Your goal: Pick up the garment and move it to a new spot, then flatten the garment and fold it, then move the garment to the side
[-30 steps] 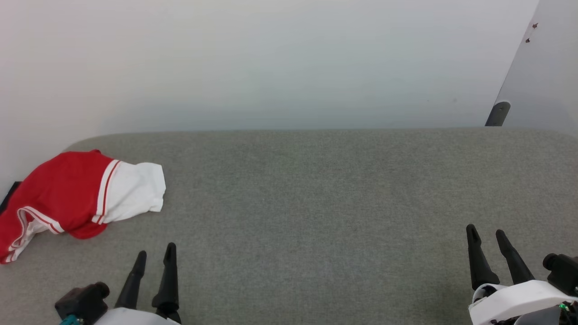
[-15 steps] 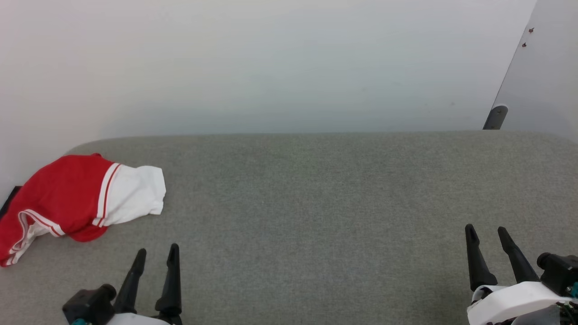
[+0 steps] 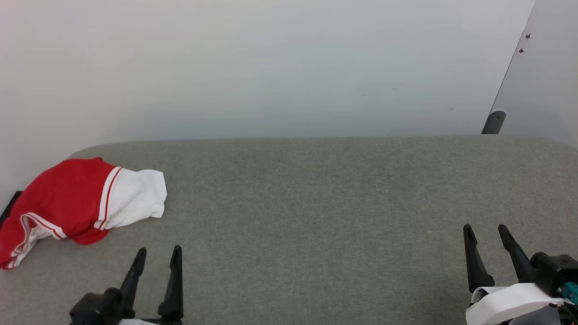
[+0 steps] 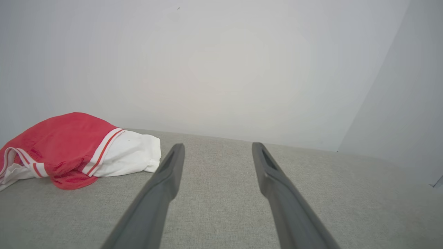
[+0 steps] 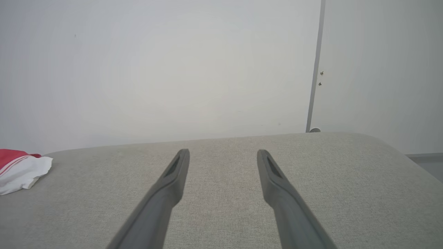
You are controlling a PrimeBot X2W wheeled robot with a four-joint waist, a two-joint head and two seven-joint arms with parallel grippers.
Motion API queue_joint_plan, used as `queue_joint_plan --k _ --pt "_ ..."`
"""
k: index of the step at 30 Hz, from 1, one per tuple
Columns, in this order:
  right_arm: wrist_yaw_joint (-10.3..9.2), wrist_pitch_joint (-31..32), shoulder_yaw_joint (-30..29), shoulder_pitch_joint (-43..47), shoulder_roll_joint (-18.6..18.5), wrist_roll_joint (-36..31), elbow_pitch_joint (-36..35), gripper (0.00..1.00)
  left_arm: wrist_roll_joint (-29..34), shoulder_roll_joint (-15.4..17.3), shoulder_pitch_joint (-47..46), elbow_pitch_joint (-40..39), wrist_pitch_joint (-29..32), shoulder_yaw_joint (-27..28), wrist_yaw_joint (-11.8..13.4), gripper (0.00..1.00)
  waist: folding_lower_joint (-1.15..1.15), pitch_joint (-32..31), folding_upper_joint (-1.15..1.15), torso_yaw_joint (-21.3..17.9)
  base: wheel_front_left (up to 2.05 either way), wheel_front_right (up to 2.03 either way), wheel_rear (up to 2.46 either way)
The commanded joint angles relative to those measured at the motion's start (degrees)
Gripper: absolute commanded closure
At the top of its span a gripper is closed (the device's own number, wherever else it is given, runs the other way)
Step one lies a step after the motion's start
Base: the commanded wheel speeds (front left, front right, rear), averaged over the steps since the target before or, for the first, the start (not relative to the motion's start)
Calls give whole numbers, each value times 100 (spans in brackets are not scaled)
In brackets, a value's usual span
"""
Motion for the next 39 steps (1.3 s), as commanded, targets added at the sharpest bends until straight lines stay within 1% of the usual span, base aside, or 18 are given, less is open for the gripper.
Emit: queue_joint_plan --k 1,15,29,34,39 --pt "4 -41 3 42 16 -140 -45 0 94 28 48 -52 -43 -7 35 0 0 -6 0 -3 0 0 0" --pt "4 -122 11 95 21 -706 -118 0 552 140 131 -162 -181 -102 88 0 0 -97 0 -17 0 0 0" --pt "4 -133 -2 134 24 -660 -113 0 451 176 135 -150 -150 -145 77 0 0 -120 0 9 0 0 0" --pt "4 -151 -19 151 25 -600 -58 0 373 214 38 -94 -124 -66 97 0 0 -185 0 242 0 0 0" --pt "4 -171 108 127 24 -491 43 0 278 315 -30 11 -32 77 160 0 0 -287 0 693 0 0 0"
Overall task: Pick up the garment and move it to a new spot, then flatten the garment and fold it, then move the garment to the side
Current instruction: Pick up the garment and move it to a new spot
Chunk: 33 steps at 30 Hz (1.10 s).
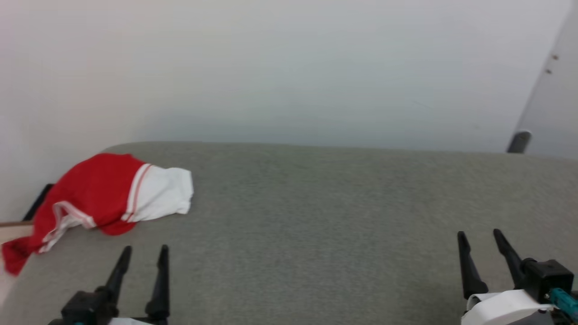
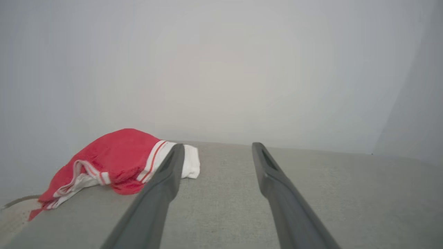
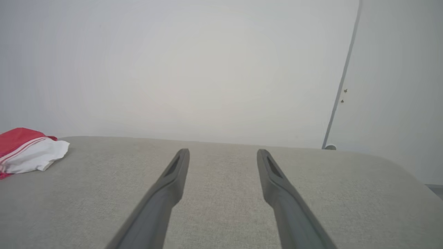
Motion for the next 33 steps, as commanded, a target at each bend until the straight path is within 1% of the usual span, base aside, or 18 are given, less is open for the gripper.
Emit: queue_joint_plan --k 1,6,7,11,15,18,24,27,30,33 --pt "4 -29 63 29 19 50 39 0 -41 57 -53 24 35 25 23 0 0 -110 0 396 0 0 0" --pt "4 -75 213 -54 21 209 193 0 -66 150 -170 58 205 78 84 0 0 -206 0 988 0 0 0" --pt "4 -75 213 -54 21 209 193 0 -66 150 -170 58 205 78 84 0 0 -206 0 988 0 0 0" --pt "4 -151 380 -153 21 299 345 0 -101 198 -274 54 374 165 188 0 0 -268 0 1417 0 0 0" --pt "4 -217 547 -231 22 419 473 0 -147 246 -337 8 484 257 293 0 0 -262 0 1744 0 0 0" --pt "4 -255 688 -390 21 464 560 0 -216 246 -326 -39 492 327 351 0 0 -175 0 1863 0 0 0" --pt "3 -322 793 -589 17 509 754 0 -305 232 -404 -97 513 354 350 0 0 -84 0 1971 0 0 0" --pt "3 -344 749 -599 17 493 806 0 -384 258 -576 -126 634 329 281 0 0 -62 0 1991 0 0 0" --pt "3 -355 633 -478 18 436 812 0 -466 343 -896 -105 899 238 148 0 0 -39 0 2006 0 0 0" --pt "3 -260 591 -480 18 344 711 0 -654 480 -1339 -80 1264 229 -16 0 0 161 0 1867 0 0 0"
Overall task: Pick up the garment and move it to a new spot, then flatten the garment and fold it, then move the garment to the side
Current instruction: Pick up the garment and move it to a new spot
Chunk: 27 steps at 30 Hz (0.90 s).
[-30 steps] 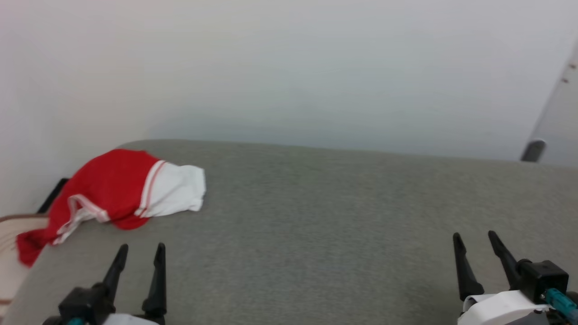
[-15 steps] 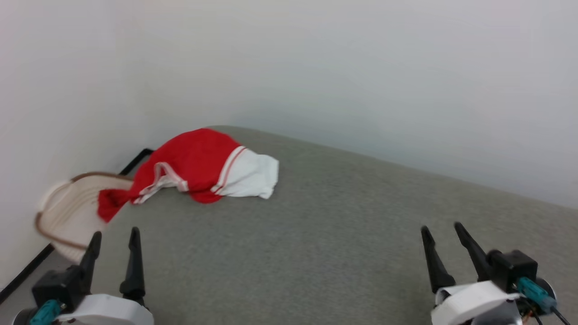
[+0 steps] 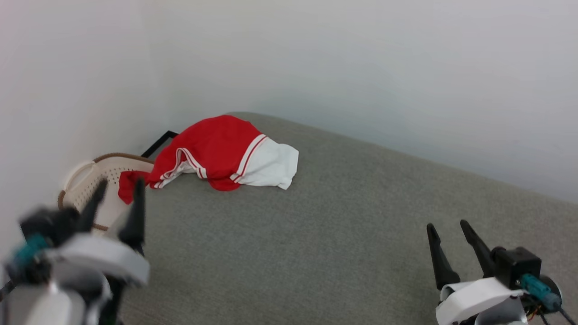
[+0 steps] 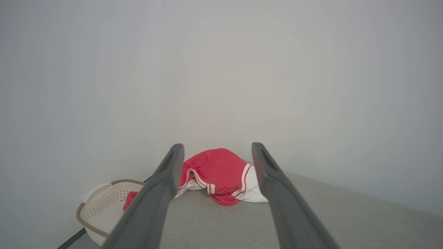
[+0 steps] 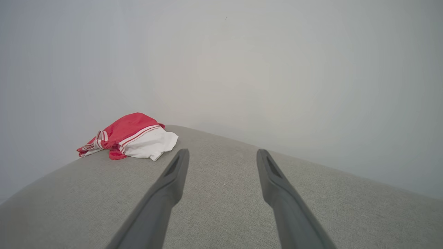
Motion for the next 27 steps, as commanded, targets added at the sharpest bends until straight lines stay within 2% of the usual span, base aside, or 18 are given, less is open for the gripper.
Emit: queue_joint_plan --k 1,7,11,20,27 --pt "2 19 -10 -31 12 -47 -53 0 -82 45 -159 14 62 49 -37 0 0 253 0 -213 0 0 0" --pt "2 268 -118 -303 8 -304 -516 0 -579 471 -1289 454 723 293 -361 0 0 1051 0 -691 0 0 0" --pt "1 455 -183 -518 -37 -492 -904 0 -812 703 -2108 877 1116 379 -462 0 0 1696 0 -974 0 0 0" --pt "1 719 -220 -840 -212 -560 -1577 0 -963 1083 -3618 2020 2021 138 -624 0 0 2802 0 -1434 0 0 0" --pt "1 875 -136 -1028 -227 -540 -1920 0 -1096 1290 -4421 3039 2769 -79 -739 0 0 3395 0 -1751 0 0 0"
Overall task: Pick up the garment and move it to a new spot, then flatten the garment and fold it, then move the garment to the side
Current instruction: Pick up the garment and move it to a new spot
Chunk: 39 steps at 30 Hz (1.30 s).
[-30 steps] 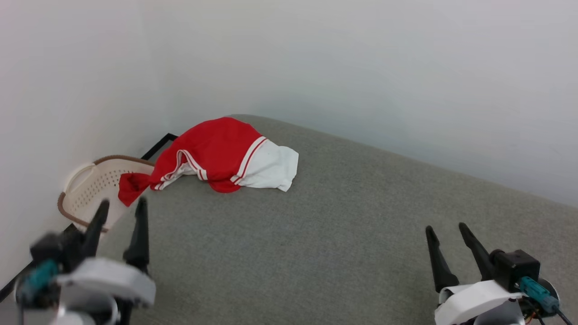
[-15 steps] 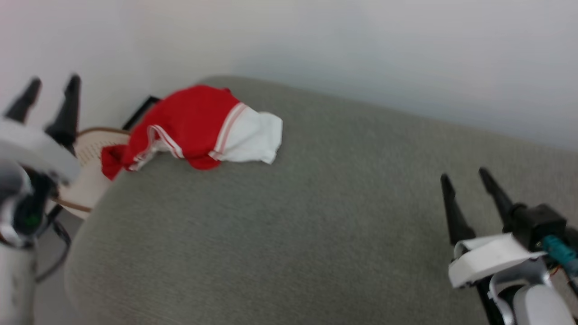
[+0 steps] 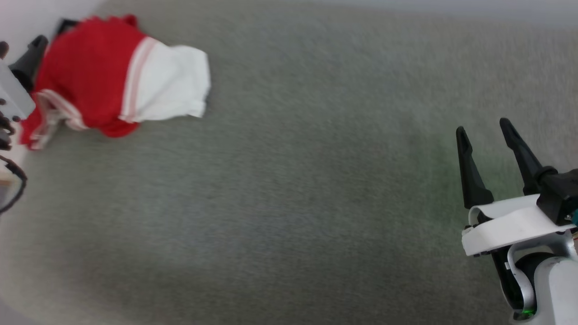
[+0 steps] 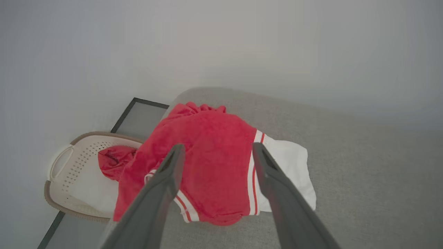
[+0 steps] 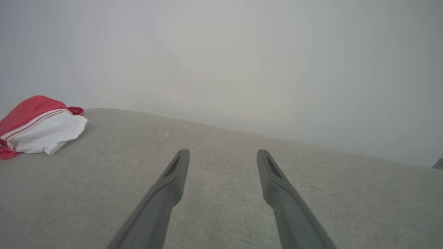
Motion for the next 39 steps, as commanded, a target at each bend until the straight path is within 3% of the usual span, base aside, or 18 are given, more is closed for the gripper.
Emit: queue_joint_plan --k 1,14,22,23,24,25,32,39 --pt "0 18 8 -89 -8 -31 -61 0 -7 19 -133 132 84 -23 -31 0 0 767 0 -653 0 0 0" --pt "0 352 51 -259 -8 72 -508 0 17 144 -875 2105 1015 -304 63 0 0 1317 0 -1000 0 0 0" --pt "0 524 77 -331 39 80 -637 0 33 -86 -1048 2830 1043 -464 4 0 0 1447 0 -1001 0 0 0" --pt "0 530 76 -338 43 82 -635 0 17 -137 -1061 2907 1042 -472 -13 15 0 1437 0 -985 0 0 0" --pt "0 535 81 -344 48 87 -630 0 -29 -177 -1071 2985 1023 -455 -21 64 0 1418 0 -970 0 0 0" --pt "0 541 80 -343 54 93 -617 0 -24 -208 -1086 3017 912 -464 -40 100 0 1383 0 -950 0 0 0" --pt "0 492 59 -182 79 153 -381 0 -51 -43 -1306 3196 251 -419 -119 100 0 851 0 -802 0 0 0" --pt "0 390 -15 139 117 257 -56 0 167 129 -1489 2999 -335 -746 -187 100 0 21 0 -611 0 0 0"
